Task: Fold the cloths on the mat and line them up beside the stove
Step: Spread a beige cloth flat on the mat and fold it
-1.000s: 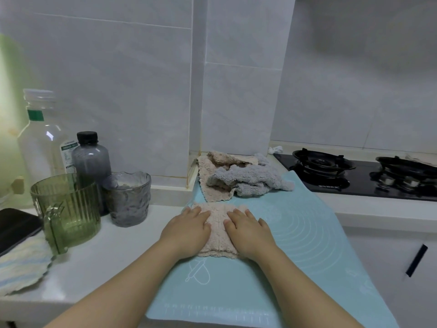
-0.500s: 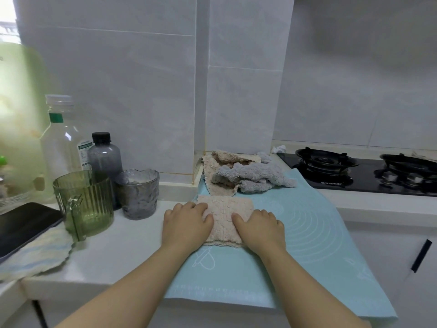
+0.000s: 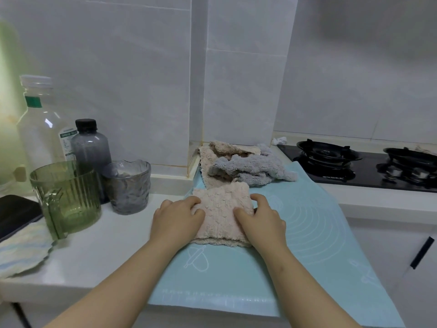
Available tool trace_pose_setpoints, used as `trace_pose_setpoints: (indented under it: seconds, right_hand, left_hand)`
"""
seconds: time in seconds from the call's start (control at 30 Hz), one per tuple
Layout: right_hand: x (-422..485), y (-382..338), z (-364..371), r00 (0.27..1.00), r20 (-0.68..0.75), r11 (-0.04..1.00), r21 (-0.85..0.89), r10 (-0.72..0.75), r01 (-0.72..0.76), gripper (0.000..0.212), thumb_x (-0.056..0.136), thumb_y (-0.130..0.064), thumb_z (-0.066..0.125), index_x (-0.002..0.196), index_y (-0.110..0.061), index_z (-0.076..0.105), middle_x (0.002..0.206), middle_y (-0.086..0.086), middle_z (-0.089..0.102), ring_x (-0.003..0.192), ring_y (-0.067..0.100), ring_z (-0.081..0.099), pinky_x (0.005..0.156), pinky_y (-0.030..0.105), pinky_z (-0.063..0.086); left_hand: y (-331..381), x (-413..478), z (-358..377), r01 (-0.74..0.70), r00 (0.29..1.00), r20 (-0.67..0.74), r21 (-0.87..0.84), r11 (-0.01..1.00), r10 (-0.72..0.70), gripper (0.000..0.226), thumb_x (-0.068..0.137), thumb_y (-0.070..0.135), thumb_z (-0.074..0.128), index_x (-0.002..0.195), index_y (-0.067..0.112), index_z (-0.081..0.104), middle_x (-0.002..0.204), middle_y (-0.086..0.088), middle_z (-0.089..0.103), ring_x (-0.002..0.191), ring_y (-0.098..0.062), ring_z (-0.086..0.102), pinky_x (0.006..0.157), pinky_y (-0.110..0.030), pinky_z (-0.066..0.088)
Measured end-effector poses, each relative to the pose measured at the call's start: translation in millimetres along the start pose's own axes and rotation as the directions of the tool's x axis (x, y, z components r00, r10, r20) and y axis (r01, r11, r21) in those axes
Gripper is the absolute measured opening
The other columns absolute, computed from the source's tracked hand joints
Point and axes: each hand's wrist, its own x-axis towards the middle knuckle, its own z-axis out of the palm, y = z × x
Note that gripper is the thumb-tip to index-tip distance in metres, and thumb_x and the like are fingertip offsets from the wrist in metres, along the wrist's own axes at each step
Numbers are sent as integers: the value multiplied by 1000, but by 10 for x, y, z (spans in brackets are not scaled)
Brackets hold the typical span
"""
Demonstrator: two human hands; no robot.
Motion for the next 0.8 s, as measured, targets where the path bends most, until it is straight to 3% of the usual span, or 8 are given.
trace_pose_setpoints:
  seconds: [0.23, 0.43, 0.63, 0.73, 0.8]
  right_hand:
    - [-101, -8, -9, 998, 69, 1000, -22, 1, 1, 60, 87, -48, 48, 140, -34, 25, 116, 4, 55, 115, 23, 43, 102, 33, 27]
    - [-180, -134, -131, 989, 126, 997, -44, 75, -70, 62, 87, -45, 52, 143, -31, 27, 116, 4, 57, 116, 22, 44, 102, 29, 25]
    - [-176, -188, -207, 965, 211, 988, -11, 155, -156, 64, 86, -41, 59, 142, -26, 33, 113, 3, 60, 111, 21, 50, 105, 33, 33]
    - [-188, -206, -270, 949, 278, 976, 109, 153, -189, 55, 83, -34, 64, 133, -24, 43, 106, -8, 62, 103, 15, 58, 96, 38, 46]
    - [-207, -228, -354, 924, 335, 940, 214, 186, -267, 48, 83, -24, 66, 128, -24, 47, 101, -13, 60, 99, 9, 60, 91, 33, 51]
  left_hand:
    - [-88, -76, -17, 132, 990, -34, -29, 991, -133, 49, 86, 52, 51, 128, 28, 45, 102, 3, 54, 107, -22, 48, 87, -33, 39]
    - [0, -42, -137, 140, 953, 241, 190, 972, -185, 54, 92, 53, 37, 140, 27, 31, 129, -2, 44, 118, -24, 41, 96, -33, 37]
    - [144, 63, -242, 227, 850, 435, 206, 952, -297, 40, 93, 40, 46, 122, 13, 38, 117, -9, 53, 107, -27, 53, 86, -36, 45]
    - [201, 108, -339, 261, 774, 535, 217, 941, -338, 40, 94, 37, 47, 120, 9, 36, 117, -10, 53, 108, -27, 53, 84, -33, 44]
    - [221, 101, -394, 262, 740, 578, 225, 938, -345, 36, 93, 38, 47, 114, 10, 42, 112, -9, 53, 105, -26, 54, 80, -31, 43]
